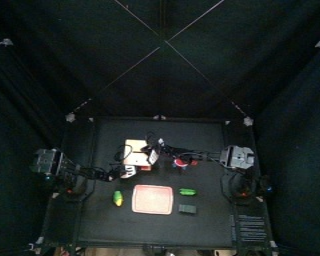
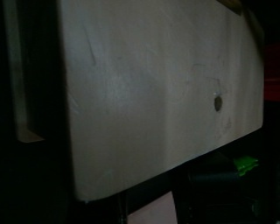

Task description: Open drawer

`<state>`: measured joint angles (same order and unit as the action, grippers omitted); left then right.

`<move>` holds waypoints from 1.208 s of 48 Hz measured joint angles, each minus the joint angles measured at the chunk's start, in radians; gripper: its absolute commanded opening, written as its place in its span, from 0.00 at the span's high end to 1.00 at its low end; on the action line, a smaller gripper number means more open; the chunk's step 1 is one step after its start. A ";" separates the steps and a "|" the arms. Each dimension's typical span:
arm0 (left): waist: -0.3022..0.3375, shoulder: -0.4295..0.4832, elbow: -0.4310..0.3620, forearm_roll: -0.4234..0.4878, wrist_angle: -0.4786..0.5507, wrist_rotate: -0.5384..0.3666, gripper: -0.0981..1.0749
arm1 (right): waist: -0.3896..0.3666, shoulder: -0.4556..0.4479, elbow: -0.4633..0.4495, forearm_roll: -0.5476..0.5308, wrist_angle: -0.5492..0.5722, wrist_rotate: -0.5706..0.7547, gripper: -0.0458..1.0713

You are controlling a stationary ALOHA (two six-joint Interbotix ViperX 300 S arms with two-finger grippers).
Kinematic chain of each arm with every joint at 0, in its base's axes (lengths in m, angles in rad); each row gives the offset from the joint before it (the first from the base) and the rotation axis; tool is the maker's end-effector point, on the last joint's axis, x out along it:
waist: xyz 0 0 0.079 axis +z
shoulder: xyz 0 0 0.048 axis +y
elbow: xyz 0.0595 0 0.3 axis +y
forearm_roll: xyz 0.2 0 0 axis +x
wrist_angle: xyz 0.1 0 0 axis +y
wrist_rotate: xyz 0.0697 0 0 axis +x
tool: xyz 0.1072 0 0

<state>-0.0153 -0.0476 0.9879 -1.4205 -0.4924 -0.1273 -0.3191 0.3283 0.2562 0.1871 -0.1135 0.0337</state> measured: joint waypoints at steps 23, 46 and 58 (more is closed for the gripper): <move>-0.018 0.000 -0.002 -0.012 0.000 -0.002 0.56 | -0.002 0.000 0.000 0.000 0.000 0.002 0.93; -0.114 0.000 -0.006 -0.086 -0.006 -0.002 0.56 | -0.002 0.002 0.000 0.005 0.000 0.000 0.93; -0.167 -0.017 -0.008 -0.120 0.000 -0.003 0.56 | -0.002 0.002 0.000 0.008 -0.002 0.002 0.93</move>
<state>-0.1825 -0.0644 0.9802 -1.5401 -0.4924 -0.1304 -0.3206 0.3298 0.2562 0.1948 -0.1150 0.0353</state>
